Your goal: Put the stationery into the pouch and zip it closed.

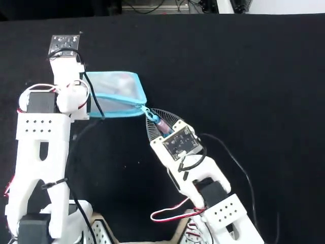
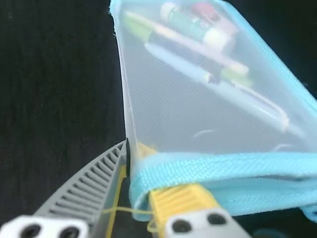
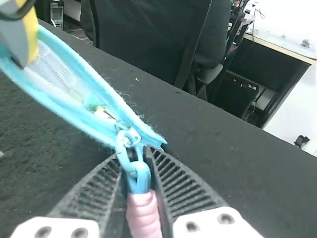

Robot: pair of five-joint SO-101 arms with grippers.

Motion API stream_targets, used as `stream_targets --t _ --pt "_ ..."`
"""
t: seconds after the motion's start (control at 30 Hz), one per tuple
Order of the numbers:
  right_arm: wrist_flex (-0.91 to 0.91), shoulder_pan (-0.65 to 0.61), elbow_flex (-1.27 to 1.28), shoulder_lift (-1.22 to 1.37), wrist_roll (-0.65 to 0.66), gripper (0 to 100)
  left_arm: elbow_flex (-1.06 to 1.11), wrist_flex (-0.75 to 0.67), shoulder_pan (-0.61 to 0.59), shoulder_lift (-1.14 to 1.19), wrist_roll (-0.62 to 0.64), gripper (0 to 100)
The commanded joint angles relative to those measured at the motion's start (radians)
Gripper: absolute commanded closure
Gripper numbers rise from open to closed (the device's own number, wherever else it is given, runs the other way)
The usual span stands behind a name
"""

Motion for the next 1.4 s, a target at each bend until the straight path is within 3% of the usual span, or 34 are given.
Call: stream_targets --t 0.0,0.1,0.27,0.63,0.73,0.93,1.07,1.37 --pt "-0.029 0.015 -0.002 -0.024 0.003 98.8 -0.084 -0.048 0.007 -0.014 0.005 97" --pt "-0.029 0.015 -0.002 -0.024 0.003 98.8 -0.133 -0.026 0.016 -0.014 0.012 95" --pt "-0.029 0.015 -0.002 -0.024 0.003 98.8 -0.162 -0.011 0.065 -0.014 0.006 79" --pt "-0.029 0.021 -0.008 -0.024 0.003 98.8 -0.226 0.144 0.081 -0.124 0.005 83" --pt "-0.026 0.023 -0.018 -0.024 0.003 98.8 -0.166 0.127 0.071 -0.172 0.005 83" --pt "0.203 0.051 -0.16 -0.024 0.003 98.8 -0.116 0.123 0.021 -0.284 0.003 83" --pt "0.253 0.055 -0.225 -0.018 0.003 98.8 -0.081 0.129 0.01 -0.365 0.0 83" --pt "0.279 0.055 -0.423 -0.013 0.011 98.8 0.17 0.124 0.012 -0.509 -0.187 83"
